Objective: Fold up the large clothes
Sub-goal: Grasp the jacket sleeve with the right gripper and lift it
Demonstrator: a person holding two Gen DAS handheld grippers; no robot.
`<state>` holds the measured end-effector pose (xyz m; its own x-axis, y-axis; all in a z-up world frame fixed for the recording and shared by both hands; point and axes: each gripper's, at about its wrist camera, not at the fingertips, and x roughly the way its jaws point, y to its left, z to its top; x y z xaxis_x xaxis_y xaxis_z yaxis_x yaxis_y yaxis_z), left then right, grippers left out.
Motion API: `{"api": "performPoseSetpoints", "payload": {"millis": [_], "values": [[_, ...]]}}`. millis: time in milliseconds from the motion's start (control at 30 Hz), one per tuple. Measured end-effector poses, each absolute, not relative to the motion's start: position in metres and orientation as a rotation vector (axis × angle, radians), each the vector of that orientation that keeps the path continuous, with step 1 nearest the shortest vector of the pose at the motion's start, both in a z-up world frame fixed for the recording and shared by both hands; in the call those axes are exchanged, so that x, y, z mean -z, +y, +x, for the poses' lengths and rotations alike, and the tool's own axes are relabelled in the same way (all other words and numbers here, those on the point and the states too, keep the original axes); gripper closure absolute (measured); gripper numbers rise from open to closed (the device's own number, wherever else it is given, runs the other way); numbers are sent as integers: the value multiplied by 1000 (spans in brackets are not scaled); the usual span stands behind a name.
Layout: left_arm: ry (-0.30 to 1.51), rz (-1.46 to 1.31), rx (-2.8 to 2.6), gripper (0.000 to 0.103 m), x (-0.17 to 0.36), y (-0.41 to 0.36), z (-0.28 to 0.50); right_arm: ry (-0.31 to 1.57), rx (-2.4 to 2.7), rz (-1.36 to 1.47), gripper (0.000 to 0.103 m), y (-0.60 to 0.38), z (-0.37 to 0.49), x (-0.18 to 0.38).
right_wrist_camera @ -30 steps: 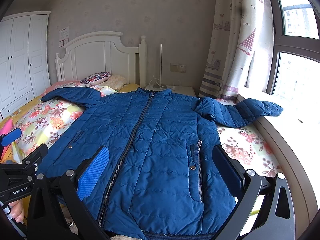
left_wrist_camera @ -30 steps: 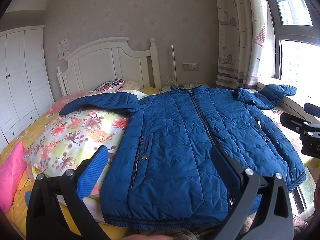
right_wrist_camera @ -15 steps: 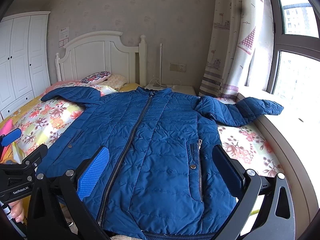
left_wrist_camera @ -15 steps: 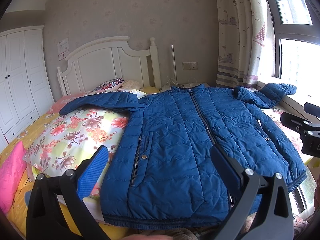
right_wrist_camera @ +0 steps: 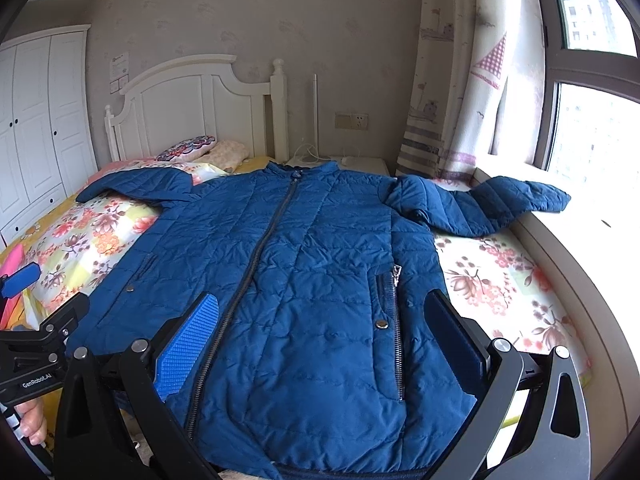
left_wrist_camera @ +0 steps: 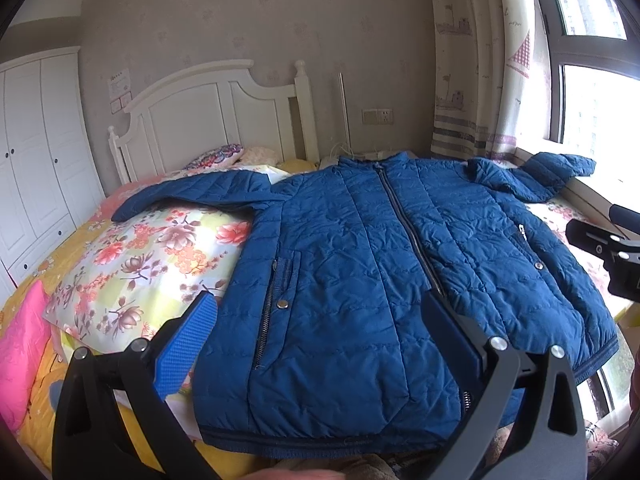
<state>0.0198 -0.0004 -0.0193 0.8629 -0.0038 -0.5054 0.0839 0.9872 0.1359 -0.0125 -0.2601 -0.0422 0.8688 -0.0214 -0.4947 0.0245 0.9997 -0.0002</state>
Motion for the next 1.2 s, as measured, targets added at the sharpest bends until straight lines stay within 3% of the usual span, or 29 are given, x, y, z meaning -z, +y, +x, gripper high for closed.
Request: {"api": "performPoseSetpoints", "payload": {"millis": [233, 500, 767, 1067, 1133, 1200], "values": [[671, 214, 70, 2, 38, -12, 76, 565, -75, 93, 4, -312, 33, 62], [860, 283, 123, 2, 57, -41, 210, 737, 130, 397, 4, -435, 126, 96], [962, 312, 78, 2, 99, -65, 323, 710, 351, 474, 4, -544, 211, 106], [948, 126, 210, 2, 124, -42, 353, 720, 432, 555, 4, -602, 287, 129], [940, 122, 229, 2, 125, -42, 354, 719, 452, 560, 9, -610, 297, 133], [930, 127, 225, 2, 126, -44, 353, 714, 455, 564, 27, -613, 300, 136]]}}
